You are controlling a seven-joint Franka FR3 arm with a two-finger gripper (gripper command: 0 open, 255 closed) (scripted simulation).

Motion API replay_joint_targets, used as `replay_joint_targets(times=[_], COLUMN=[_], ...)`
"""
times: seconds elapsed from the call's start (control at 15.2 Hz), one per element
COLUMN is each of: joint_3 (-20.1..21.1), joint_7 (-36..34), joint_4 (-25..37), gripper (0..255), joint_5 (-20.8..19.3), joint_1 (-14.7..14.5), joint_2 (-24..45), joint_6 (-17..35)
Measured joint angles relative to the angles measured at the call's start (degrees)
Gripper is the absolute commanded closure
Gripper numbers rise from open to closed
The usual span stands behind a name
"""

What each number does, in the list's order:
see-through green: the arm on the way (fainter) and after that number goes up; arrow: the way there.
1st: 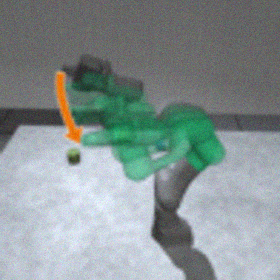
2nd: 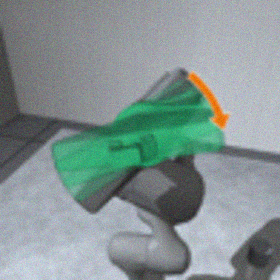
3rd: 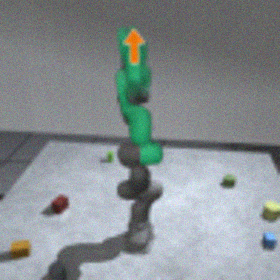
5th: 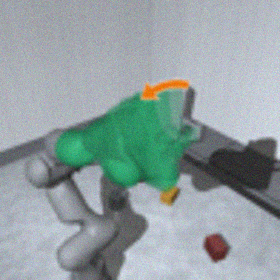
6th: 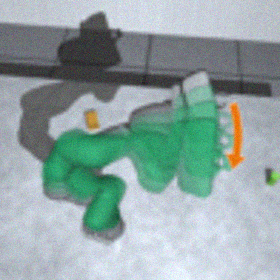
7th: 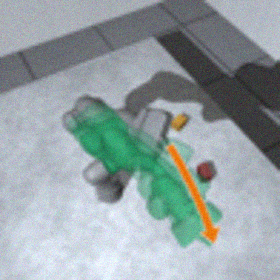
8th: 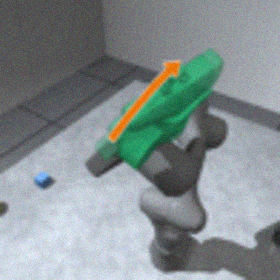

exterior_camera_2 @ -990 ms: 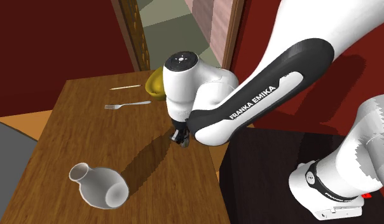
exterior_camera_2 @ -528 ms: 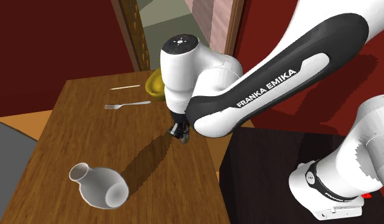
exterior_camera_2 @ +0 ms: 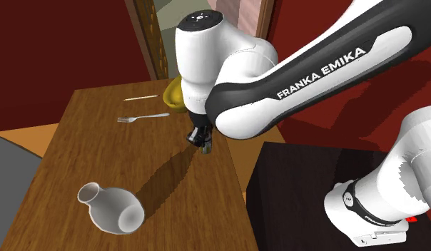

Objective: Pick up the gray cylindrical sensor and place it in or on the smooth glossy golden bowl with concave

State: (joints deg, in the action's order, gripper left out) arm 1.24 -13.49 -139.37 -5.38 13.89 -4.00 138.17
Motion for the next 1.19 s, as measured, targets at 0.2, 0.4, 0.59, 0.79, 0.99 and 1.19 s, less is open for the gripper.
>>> replay_joint_targets(times=[0.2, 0.4, 0.59, 0.79, 0.99, 1.19], joint_3=[0.1, 0.0, -0.8, -2.5, -4.1, -5.2], joint_7=[0.2, 0.6, 2.1, 5.2, 8.8, 11.8], joint_4=[0.6, 1.7, 3.8, 8.7, 14.2, 20.3], gripper=[255, 255, 255, 255, 255, 255], joint_5=[0.3, 0.5, 0.6, 0.8, 1.3, 2.0], joint_1=[-0.1, -0.1, 0.5, 1.9, 3.5, 4.8], joint_2=[-1.6, -3.1, -2.1, 1.7, 6.0, 10.3], joint_6=[-2.2, -4.8, -5.8, -6.7, -7.8, -9.4])
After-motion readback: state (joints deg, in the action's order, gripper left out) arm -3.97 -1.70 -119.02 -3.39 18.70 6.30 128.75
